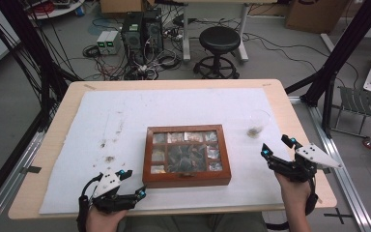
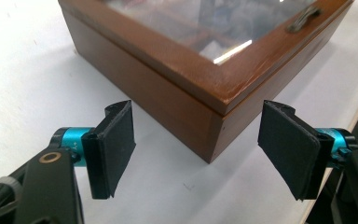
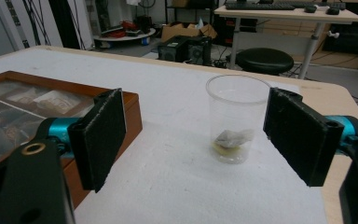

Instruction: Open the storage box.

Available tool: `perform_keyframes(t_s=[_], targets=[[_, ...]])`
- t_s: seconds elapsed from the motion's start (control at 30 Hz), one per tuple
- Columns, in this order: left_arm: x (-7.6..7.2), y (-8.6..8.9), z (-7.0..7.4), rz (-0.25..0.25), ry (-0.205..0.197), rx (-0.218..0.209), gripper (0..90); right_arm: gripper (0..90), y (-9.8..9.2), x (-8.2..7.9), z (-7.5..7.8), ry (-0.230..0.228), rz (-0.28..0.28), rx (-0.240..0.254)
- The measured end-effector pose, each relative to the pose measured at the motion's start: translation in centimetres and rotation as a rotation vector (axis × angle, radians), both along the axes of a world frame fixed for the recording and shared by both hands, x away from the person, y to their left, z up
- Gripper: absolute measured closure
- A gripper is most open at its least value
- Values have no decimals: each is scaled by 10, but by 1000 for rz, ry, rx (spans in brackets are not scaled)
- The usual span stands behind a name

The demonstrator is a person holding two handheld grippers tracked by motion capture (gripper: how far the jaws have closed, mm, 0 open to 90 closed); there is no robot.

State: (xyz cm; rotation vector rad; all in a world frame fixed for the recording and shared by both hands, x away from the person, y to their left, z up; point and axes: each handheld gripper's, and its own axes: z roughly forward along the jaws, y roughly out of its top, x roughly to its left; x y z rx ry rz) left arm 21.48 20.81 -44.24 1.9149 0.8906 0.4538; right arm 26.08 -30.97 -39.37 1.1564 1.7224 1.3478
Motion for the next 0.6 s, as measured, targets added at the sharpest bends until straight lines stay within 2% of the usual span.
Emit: perform_keyframes(t_s=[0.03, 0.13, 0.3, 0.33, 0.47, 0.6], targets=[[2, -2, 0, 9, 16, 10, 276, 216, 0, 0, 0, 1, -1, 6], [5, -5, 0, 18, 30, 24, 310, 215, -1, -1, 1, -2, -3, 8], [6, -6, 2, 9, 48, 14, 348, 216, -3, -1, 1, -3, -9, 10], [6, -6, 2, 4, 47, 14, 360, 216, -3, -1, 1, -2, -10, 10], [3, -9, 6, -29, 23, 31, 500, 216, -2, -1, 0, -1, -4, 6], [3, -11, 9, -37, 5, 34, 526, 216, 1, -1, 0, 0, 8, 4]])
